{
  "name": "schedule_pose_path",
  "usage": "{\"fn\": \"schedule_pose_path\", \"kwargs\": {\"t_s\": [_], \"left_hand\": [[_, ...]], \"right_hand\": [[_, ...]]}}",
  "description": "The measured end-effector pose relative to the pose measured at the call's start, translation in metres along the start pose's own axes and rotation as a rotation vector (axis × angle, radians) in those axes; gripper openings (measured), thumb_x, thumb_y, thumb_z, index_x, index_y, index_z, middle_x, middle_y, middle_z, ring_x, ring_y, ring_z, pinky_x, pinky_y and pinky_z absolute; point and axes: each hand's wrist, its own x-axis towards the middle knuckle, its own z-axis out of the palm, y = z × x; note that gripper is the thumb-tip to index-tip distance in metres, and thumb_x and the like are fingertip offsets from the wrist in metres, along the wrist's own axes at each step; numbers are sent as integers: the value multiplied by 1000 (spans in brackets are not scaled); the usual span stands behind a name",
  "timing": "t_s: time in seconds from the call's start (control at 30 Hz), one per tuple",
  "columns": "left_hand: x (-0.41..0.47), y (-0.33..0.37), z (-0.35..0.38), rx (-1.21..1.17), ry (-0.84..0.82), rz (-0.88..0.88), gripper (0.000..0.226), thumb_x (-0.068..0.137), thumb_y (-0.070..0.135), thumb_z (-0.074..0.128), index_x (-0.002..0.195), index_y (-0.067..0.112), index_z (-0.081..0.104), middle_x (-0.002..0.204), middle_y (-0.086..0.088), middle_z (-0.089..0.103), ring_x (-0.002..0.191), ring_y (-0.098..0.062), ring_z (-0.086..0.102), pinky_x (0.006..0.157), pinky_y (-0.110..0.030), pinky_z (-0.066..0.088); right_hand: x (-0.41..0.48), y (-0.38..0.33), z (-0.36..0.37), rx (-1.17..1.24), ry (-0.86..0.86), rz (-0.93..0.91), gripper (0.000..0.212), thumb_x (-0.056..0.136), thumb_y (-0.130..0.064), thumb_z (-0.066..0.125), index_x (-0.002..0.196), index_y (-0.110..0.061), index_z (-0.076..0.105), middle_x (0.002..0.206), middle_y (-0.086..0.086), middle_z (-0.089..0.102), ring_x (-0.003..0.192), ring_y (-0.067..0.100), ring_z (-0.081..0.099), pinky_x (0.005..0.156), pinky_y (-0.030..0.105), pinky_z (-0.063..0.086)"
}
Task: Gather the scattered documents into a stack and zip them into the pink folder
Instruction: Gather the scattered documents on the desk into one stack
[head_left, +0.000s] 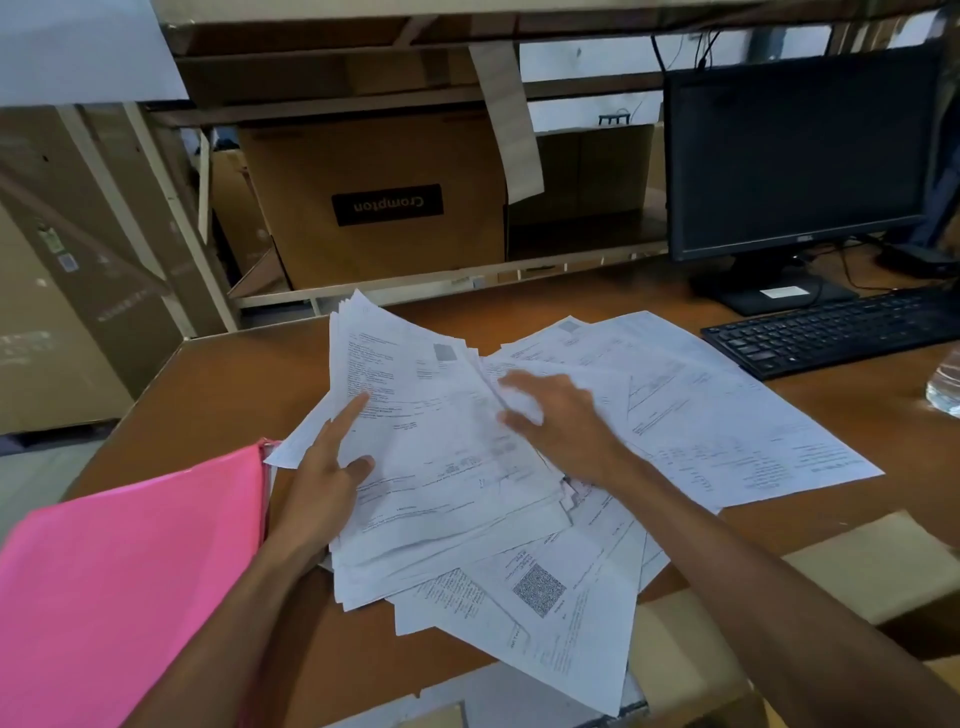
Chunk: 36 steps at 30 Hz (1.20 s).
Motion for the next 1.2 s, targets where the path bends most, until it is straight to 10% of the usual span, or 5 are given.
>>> {"fn": "schedule_pose_path", "kwargs": {"t_s": [0.23,0.43,0.73,0.97,1.2], "left_hand": [[7,-7,-7,-62,83,-58,66,99,0,55,142,50,50,156,19,39,145,-15,35,118,-44,35],[2,0,-22,-189,186,-66,65,98,-6,50,143,41,53,151,13,46,134,-16,44,108,-39,41],[2,-5,-30,-169,156,-110,66,96,-6,52,141,42,55,146,16,45,144,-18,34,116,-39,30],[4,-2,-29,-196,120,-100,66,95,-6,53,141,41,56,148,16,46,139,-13,37,115,-34,31],[3,0,-25,-175,94,-94,63,97,-7,52,145,34,52,146,15,47,127,-6,42,80,-9,39]], "right_hand": [[-3,72,-43,-502,-226,431,71,99,-69,21,158,-29,26,167,-4,22,154,25,18,121,55,13],[5,53,-36,-589,71,323,53,101,-57,41,124,-15,64,124,6,66,115,24,57,103,43,41],[38,46,-18,-427,-196,214,71,91,-69,53,152,-36,35,160,1,36,143,30,37,116,52,30],[37,67,-39,115,254,327,11,86,-14,80,84,-26,80,121,0,72,118,22,60,98,34,51],[29,73,-66,1341,378,370,28,96,-1,61,115,-18,74,125,9,71,109,22,70,87,36,60]]}}
